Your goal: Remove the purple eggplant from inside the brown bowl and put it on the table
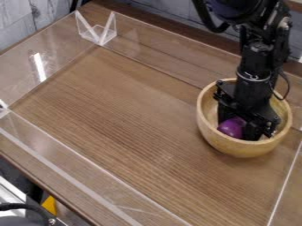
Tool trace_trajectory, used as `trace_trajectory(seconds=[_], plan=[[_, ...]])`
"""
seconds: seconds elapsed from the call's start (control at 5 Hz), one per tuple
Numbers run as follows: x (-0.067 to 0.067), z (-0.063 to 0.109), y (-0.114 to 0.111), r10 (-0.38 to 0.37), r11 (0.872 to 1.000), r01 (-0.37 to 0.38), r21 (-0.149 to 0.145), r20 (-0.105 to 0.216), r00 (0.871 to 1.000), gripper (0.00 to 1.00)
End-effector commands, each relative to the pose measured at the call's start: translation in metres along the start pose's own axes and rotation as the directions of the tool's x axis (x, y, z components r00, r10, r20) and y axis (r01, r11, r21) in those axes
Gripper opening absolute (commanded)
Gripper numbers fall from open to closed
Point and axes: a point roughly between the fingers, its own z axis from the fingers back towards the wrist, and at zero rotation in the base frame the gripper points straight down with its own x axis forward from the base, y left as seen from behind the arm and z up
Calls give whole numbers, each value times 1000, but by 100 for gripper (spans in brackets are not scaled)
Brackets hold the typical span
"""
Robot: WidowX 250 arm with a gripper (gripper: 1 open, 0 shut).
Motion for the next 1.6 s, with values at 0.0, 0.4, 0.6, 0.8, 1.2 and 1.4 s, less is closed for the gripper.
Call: trace_trajectory(seconds=[0.0,0.4,0.6,0.8,1.2,1.4], plan=[[4,27,-5,1,1000,-1,3,76,997,0],[3,31,-16,10,1000,-9,-4,103,995,0],[7,26,-21,1,1000,0,-7,116,993,0],[7,28,-31,24,1000,-23,-7,125,992,0],[10,29,-34,108,994,-108,-4,143,984,0],[8,39,-45,144,989,-145,-9,150,978,0]])
